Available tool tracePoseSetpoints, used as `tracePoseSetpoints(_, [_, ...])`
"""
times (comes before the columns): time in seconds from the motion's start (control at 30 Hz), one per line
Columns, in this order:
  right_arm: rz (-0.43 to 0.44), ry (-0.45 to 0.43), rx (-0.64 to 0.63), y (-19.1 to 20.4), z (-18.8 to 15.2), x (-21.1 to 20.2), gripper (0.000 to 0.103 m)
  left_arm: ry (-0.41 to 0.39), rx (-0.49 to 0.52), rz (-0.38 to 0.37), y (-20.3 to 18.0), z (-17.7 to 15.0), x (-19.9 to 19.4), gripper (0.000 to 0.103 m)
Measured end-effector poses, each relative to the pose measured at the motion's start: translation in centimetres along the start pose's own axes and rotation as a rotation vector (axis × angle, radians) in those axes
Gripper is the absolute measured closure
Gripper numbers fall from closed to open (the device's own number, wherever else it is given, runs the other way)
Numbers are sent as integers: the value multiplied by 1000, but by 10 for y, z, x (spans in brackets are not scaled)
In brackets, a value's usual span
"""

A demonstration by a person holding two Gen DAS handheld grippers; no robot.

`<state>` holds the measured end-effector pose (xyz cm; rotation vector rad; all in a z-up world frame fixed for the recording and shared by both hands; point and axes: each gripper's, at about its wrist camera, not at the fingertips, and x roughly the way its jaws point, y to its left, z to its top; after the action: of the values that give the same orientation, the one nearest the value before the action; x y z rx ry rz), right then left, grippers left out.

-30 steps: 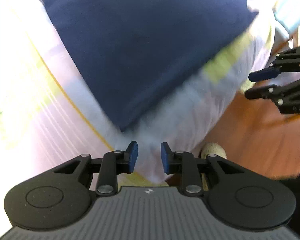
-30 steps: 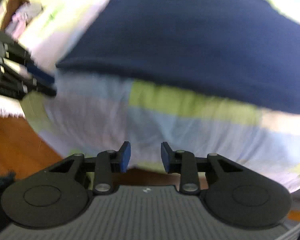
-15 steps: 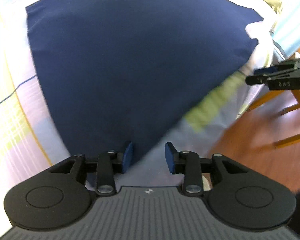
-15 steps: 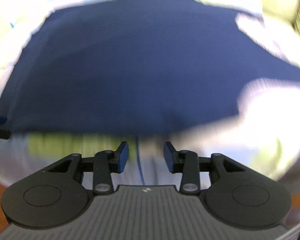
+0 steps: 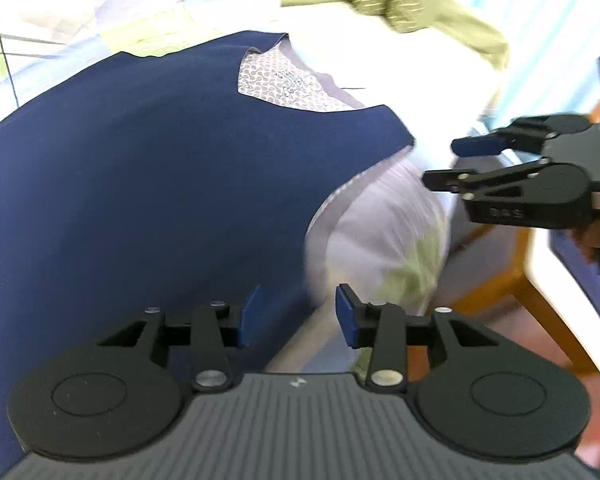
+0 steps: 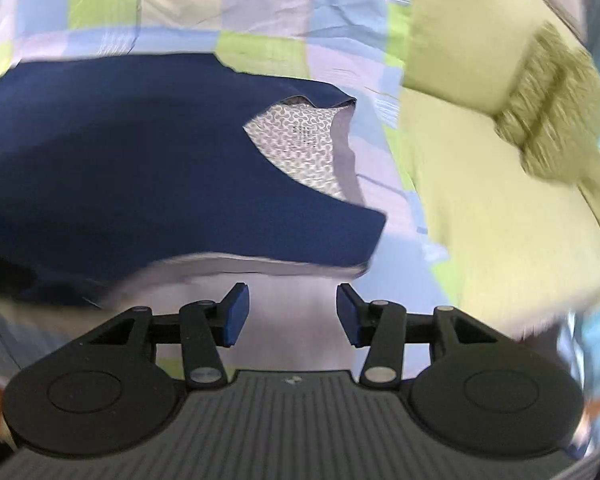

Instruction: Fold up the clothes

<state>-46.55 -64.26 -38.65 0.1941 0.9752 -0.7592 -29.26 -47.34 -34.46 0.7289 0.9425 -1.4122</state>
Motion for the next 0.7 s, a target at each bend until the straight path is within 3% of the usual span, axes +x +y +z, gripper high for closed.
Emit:
tracePoseSetpoints(0.17, [81, -16, -159, -38, 1, 26, 56, 78, 69, 213, -39, 6, 52, 56])
tracePoseSetpoints(0.37, [141, -53, -233, -51, 1, 34, 51, 145, 153, 350, -53, 12, 78, 57])
tracePoseSetpoints(0.4, [149, -52, -239, -51, 0, 35, 49, 163, 179, 376, -55, 10, 81, 60])
tracePoseSetpoints(0.47, [157, -52, -253, -50, -1, 35, 48, 185, 244, 436, -61, 5, 87, 78])
tracePoseSetpoints(0.5, [159, -54, -260, -49, -3, 35, 47, 191, 263, 446, -63, 3, 89, 99])
tracePoseSetpoints(0.6, [157, -62, -306, -43, -9, 34, 47, 173, 353, 469, -75, -4, 92, 103])
tracePoseSetpoints(0.7, [142, -78, -390, -38, -12, 37, 51, 141, 376, 453, -82, -7, 85, 103])
